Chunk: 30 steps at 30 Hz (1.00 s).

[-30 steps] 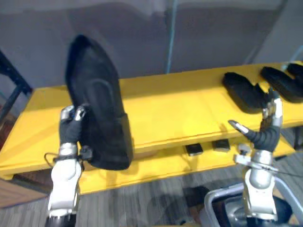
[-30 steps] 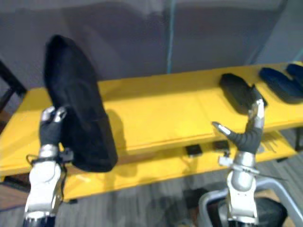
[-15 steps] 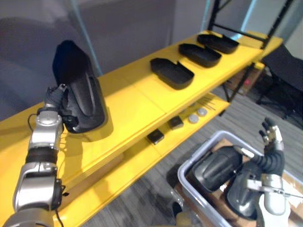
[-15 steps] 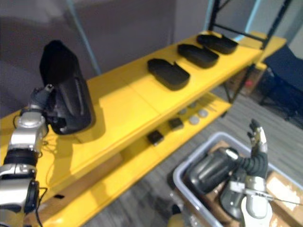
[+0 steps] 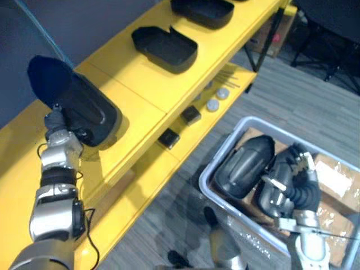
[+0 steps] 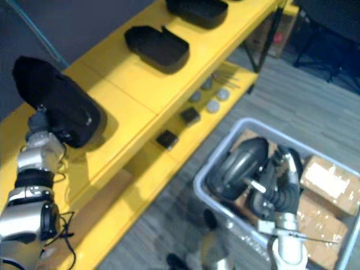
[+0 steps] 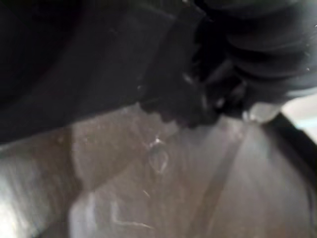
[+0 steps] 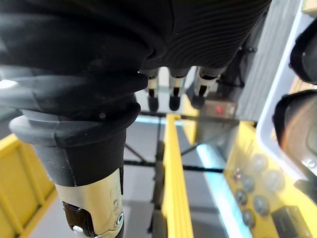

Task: Walk over and take plastic housings, then place them on the shelf

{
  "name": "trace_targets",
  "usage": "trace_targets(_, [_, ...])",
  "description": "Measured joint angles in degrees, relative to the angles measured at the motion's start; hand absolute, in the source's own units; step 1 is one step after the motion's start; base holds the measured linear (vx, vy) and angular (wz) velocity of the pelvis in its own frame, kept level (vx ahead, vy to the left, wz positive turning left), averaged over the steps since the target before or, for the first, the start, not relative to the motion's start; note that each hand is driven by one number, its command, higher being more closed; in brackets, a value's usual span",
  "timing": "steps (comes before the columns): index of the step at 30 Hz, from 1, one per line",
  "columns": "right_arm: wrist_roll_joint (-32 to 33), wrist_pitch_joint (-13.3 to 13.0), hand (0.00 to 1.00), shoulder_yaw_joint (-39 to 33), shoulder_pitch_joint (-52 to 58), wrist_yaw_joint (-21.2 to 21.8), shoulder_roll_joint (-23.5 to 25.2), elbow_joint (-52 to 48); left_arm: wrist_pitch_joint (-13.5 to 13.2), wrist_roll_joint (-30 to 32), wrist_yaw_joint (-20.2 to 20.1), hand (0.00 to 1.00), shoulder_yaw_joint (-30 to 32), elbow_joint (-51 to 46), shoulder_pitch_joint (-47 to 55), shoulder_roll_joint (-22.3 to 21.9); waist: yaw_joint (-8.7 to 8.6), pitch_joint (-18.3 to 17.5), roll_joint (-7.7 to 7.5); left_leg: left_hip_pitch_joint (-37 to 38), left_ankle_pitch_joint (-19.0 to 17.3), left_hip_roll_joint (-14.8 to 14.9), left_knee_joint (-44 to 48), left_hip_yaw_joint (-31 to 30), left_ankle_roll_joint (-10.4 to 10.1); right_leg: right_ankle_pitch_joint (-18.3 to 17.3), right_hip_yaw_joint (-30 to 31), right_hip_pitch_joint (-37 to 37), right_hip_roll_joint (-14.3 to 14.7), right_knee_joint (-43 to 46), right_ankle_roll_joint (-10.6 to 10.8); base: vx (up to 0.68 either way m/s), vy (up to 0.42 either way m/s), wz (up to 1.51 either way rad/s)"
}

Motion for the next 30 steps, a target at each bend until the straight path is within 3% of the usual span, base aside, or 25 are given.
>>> trace_targets(5, [0.35, 0.07, 0.00, 2.42, -0.06, -1.23, -1.46, -0.49, 0.12, -1.51, 2.62, 1.00, 1.41, 0.00, -0.70, -0.21, 0.20, 1.35, 0.01, -1.25, 0.00, 0.29, 1.15, 2.50, 0.01, 0.34, 0.44, -1.34, -0.02, 0.66, -0.17, -0.05, -0.022, -0.03])
trace_targets(6, [0.99, 0.07, 0.00, 2.81, -0.17, -1.52, -1.96, -0.54, 0.55, -1.46, 2.90, 0.00, 2.63, 0.00, -0.96, -0.21, 0.26, 1.35, 0.01, -1.52, 0.00, 0.34, 1.43, 2.59, 0.01, 0.31, 0.57, -1.62, -0.03, 0.83, -0.20, -0.05, -0.018, -0.01])
trace_targets(15, [2.37, 0.30, 0.00, 4.22, 0.02, -1.42, -3.88, -2.78, 3.90, 1.01, 4.54, 0.00, 4.64, -0.39, -2.77, 0.00, 0.61, 1.76, -0.01, -2.88, -0.11, 0.70, 2.56, 2.69, 0.11, 0.18, 0.51, -2.96, -0.04, 1.87, -0.33, -0.05, -0.018, 0.01])
trace_targets(22, [2.98, 1.35, 0.00, 5.71, 0.47, -1.39, -4.91, -2.76, 4.38, 3.76, 6.05, 0.00, 4.68, -1.05, -3.35, 2.29, 1.07, 4.12, -0.01, -3.26, -0.65, 0.96, 3.47, 4.65, 0.83, 0.11, 0.84, -3.98, -0.06, 3.14, -0.39, -0.07, -0.015, -0.02])
trace_targets(27, [3.90, 1.31, 0.00, 5.76, 0.73, -1.30, -4.92, -2.76, 2.86, 5.36, 10.71, 0.00, 4.92, -3.57, -3.36, 3.35, 1.50, 4.12, -0.01, -3.06, -0.64, 0.97, 3.63, 4.88, 0.83, 0.11, 0.94, -3.99, -0.09, 3.69, -0.39, -0.02, -0.008, 0.00])
trace_targets(30, [3.94, 0.98, 0.00, 5.76, 1.29, -0.98, -4.93, -2.60, -0.28, 7.46, 15.08, 0.00, 5.18, -4.81, -3.42, 5.51, 1.50, 4.12, -0.01, -2.96, -0.64, 0.97, 3.69, 4.91, 0.83, 0.12, 0.93, -3.94, -0.15, 3.93, -0.40, 0.00, 0.000, 0.00])
